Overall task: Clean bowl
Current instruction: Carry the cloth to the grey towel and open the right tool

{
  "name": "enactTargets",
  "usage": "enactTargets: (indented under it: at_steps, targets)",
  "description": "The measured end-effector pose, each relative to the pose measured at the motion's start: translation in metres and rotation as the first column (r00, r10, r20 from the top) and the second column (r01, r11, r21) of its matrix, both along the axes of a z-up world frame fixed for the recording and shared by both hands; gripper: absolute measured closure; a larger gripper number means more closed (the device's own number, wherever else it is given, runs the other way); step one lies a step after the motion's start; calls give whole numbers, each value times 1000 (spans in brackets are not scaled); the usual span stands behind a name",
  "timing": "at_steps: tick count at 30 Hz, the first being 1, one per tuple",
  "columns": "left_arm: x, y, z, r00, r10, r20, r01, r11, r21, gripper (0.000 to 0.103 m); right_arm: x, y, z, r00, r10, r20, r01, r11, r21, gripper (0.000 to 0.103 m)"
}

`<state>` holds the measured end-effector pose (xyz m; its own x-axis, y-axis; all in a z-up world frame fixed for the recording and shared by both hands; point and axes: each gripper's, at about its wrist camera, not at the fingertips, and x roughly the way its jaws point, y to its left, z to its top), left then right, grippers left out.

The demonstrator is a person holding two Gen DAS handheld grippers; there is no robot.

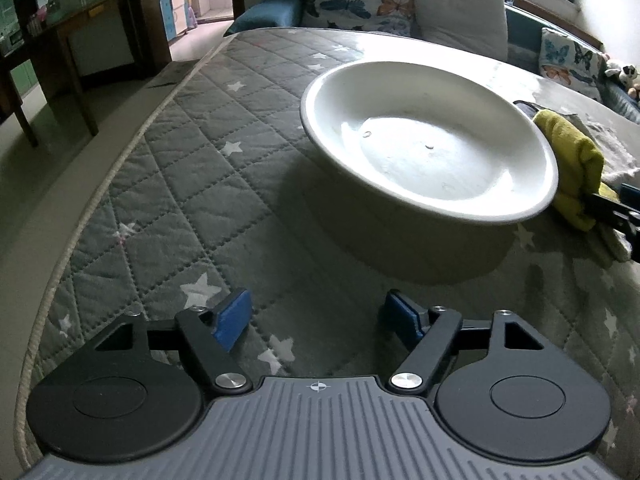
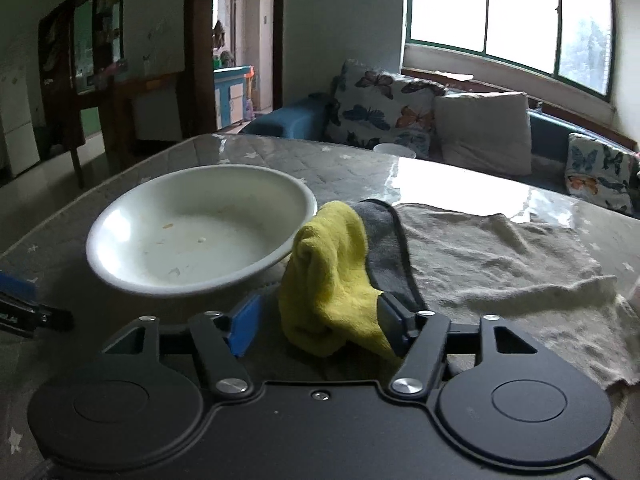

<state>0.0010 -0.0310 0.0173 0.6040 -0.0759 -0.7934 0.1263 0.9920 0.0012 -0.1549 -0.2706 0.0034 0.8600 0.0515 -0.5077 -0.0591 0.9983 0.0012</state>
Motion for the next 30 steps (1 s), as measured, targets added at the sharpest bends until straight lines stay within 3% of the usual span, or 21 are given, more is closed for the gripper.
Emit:
enactTargets:
  at_steps: [10, 14, 16, 18, 23, 30]
  targets:
    - [-9, 1, -4, 999, 3, 37, -3, 1000, 1, 22, 29, -37, 13, 999, -49, 14, 48, 998, 33, 14]
    - [-11, 1, -6, 999, 12, 53, -13, 1000, 10, 16, 44, -53, 4, 998, -66, 4, 66, 996, 54, 2]
    - [-12, 3, -7, 998, 18, 56, -18, 1000, 4, 15, 29, -60, 1, 997, -71, 9, 70, 997, 42, 1]
    - [-12, 3, -7, 998, 15, 59, -15, 1000, 6, 14, 83, -66, -4, 997, -79, 4, 78, 996, 36, 1]
    - [-11, 4, -7, 998, 0, 63, -1, 1000, 13, 12, 63, -91, -9, 993, -112, -26, 113, 993, 45, 0]
    - [-9, 8, -7, 996, -53, 66, 52, 998, 28, 11, 113, -111, -12, 990, -135, -33, 137, 990, 45, 0]
